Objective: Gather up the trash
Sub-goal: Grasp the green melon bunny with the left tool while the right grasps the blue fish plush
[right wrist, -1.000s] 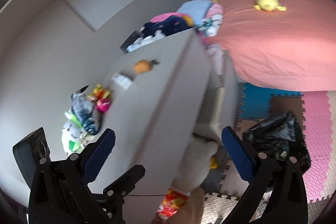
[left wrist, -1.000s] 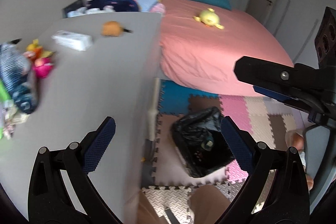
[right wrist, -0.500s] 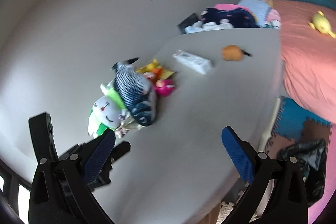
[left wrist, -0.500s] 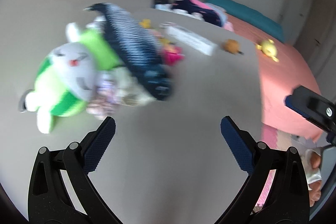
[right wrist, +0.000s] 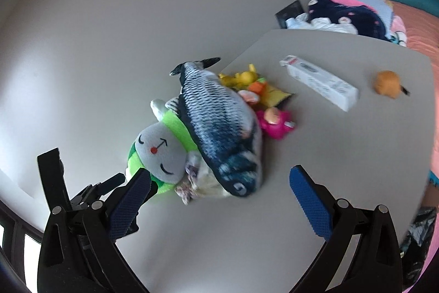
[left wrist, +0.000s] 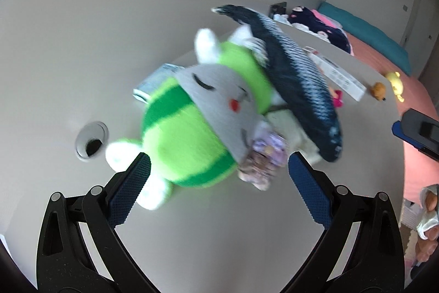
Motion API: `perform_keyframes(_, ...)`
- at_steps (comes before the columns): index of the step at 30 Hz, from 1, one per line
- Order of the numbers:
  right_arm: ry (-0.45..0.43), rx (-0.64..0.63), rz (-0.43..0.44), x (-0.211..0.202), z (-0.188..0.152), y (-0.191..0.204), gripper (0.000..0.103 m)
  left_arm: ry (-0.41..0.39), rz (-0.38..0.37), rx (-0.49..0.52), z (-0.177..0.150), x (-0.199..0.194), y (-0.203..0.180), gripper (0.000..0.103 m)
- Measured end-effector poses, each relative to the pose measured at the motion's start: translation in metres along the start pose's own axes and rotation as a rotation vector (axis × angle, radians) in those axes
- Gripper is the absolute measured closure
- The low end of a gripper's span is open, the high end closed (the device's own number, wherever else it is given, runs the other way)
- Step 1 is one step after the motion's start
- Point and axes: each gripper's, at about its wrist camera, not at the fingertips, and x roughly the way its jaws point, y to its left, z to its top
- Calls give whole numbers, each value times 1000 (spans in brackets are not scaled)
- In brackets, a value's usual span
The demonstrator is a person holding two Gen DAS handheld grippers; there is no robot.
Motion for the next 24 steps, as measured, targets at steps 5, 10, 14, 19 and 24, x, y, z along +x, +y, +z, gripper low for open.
perform_keyframes(5,42,-79,-48,46,26,20,2,10,23,38,21,18,10,6)
perform_keyframes(10,50,-237,-195,86,36,42,3,41,10,34,35,41,21,6)
perform_keyframes(14,108,-299,-254,110,33,48,24,70,-47,13,40,57,28,6)
perform_keyframes(19,185,-290,-307,134,27,40,50,78,-47,57,43,64,22,6)
perform_keyframes(24,214,-263,-316,139,27,36,57,116,-65,67,45,74,20,6)
